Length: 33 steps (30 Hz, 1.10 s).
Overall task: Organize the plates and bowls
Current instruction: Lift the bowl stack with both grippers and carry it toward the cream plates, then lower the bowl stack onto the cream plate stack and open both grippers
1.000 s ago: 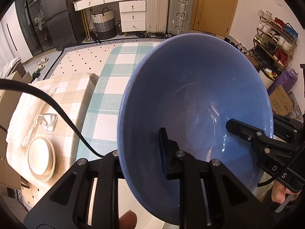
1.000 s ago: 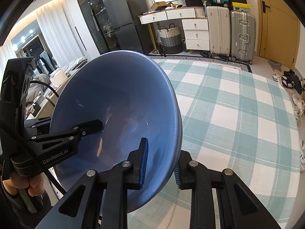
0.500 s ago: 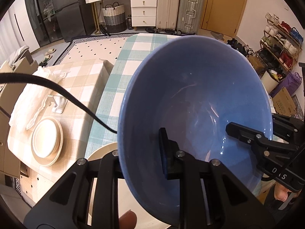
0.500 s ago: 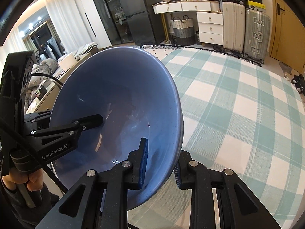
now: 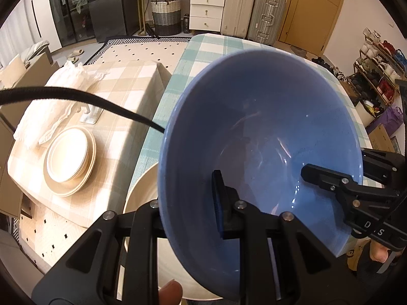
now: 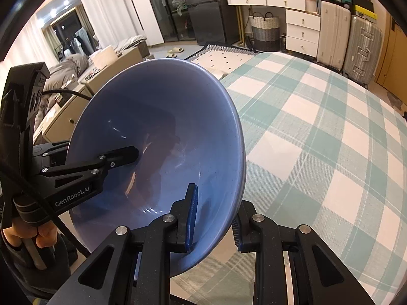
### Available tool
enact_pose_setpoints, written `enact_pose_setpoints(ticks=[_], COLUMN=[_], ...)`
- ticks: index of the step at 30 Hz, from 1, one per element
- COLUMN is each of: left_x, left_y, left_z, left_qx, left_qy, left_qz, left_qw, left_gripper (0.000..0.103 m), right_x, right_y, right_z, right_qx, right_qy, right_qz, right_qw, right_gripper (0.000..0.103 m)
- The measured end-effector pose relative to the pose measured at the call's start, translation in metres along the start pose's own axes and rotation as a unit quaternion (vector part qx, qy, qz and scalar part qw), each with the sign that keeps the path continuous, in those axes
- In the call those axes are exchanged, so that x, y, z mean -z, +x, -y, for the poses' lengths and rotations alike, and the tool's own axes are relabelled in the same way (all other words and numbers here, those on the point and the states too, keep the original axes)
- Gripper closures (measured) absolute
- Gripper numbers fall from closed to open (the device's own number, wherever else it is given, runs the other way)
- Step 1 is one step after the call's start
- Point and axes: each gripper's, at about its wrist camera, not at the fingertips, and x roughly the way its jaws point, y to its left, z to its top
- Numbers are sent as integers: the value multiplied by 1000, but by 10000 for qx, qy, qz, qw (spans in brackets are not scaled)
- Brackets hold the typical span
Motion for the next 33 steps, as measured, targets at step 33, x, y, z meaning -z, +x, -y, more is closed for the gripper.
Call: enact_pose_setpoints(ticks=[33], left_x=[45], left_y=[27], left_z=[-62], left_qx=[-11], left_qy=[-314], left_qz=[-464], left_qw=[9984], left_gripper=[80], right_x=[-2], right_y=[50], right_z=[-52], right_qx=[-6], right_qy=[-525], right_qz=[-718], right_qw=[9960], right_gripper=[75])
